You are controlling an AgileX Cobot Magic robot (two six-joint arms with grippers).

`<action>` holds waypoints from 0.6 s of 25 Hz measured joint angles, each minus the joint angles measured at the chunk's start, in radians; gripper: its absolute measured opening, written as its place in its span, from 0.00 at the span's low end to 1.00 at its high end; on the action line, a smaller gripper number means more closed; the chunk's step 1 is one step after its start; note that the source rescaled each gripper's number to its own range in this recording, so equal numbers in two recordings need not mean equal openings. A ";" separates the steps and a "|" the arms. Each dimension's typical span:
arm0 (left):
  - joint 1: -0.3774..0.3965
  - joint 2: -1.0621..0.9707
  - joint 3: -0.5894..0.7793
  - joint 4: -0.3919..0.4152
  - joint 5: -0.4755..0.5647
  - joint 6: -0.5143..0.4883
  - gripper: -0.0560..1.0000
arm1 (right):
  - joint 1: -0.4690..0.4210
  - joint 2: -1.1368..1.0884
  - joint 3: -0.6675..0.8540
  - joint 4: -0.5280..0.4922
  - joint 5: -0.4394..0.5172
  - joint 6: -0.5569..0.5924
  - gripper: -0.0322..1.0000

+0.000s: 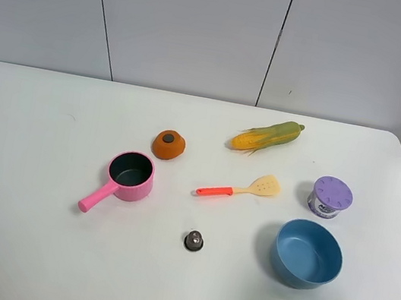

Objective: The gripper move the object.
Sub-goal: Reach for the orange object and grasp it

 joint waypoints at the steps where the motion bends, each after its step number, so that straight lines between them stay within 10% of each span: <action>1: 0.000 0.000 0.000 0.000 0.000 0.000 1.00 | 0.000 0.000 0.000 0.000 0.000 0.000 1.00; 15: 0.000 0.000 0.000 0.000 0.000 0.000 1.00 | 0.000 0.000 0.000 0.000 0.000 0.000 1.00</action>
